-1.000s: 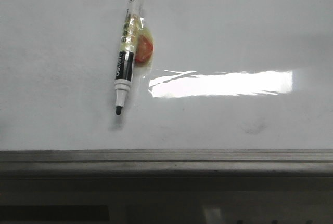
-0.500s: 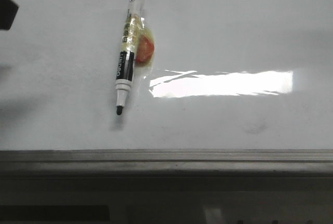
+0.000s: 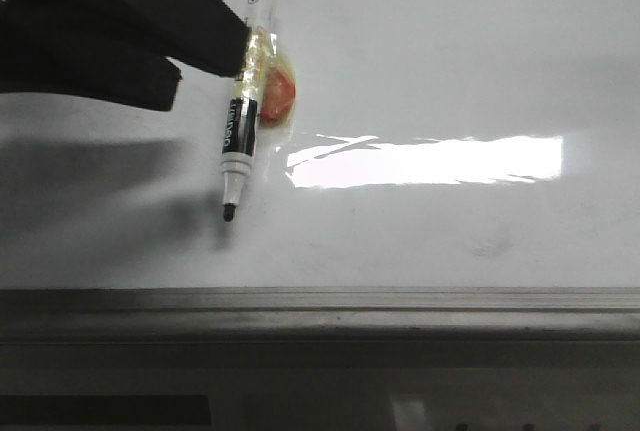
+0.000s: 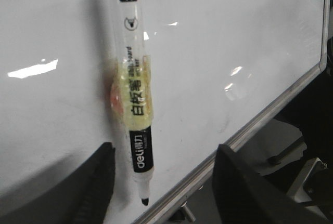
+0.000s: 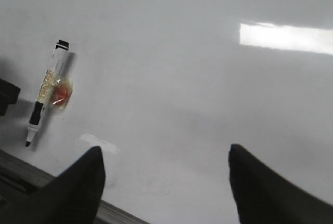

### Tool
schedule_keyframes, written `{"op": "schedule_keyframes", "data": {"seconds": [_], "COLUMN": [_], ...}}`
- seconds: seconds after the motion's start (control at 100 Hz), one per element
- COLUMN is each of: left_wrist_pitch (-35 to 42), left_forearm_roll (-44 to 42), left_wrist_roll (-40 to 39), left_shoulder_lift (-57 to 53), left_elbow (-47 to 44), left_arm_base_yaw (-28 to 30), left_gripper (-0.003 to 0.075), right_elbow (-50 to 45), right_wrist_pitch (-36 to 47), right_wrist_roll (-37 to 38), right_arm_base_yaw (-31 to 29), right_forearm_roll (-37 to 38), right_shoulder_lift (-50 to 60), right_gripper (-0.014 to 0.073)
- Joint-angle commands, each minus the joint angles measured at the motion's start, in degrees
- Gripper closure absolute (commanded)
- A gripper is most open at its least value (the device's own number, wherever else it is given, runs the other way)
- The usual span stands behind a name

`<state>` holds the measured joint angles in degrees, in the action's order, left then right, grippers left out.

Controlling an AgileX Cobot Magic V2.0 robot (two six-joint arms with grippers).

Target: Write number 6 on whiteboard

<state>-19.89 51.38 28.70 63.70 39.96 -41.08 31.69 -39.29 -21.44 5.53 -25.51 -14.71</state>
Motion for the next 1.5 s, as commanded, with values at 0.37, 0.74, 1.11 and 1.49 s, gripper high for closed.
{"op": "schedule_keyframes", "data": {"seconds": [0.37, 0.74, 1.11, 1.49], "left_wrist_pitch": [9.1, -3.1, -18.0, -23.2], "left_forearm_roll": [4.4, 5.3, 15.0, 17.9], "left_wrist_roll": [-2.1, 14.4, 48.1, 52.4], "left_shoulder_lift": [9.0, 3.5, -5.8, -5.5], "left_elbow": [2.0, 3.3, 3.2, 3.2], "left_arm_base_yaw": [-1.3, -1.7, -3.9, -3.9], "left_gripper": [0.0529, 0.0741, 0.0740, 0.0740], "right_elbow": [1.8, 1.8, 2.3, 8.2], "right_wrist_pitch": [4.5, 3.5, -7.4, -8.5], "right_wrist_roll": [-0.6, -7.0, -52.3, -64.9], "right_arm_base_yaw": [0.0, 3.9, 14.2, 23.7], "right_forearm_roll": [-0.3, -6.1, -46.4, -52.0], "right_shoulder_lift": [-1.3, -1.5, -14.5, -28.8], "right_gripper": [0.0136, 0.0136, 0.0136, 0.0136]}}
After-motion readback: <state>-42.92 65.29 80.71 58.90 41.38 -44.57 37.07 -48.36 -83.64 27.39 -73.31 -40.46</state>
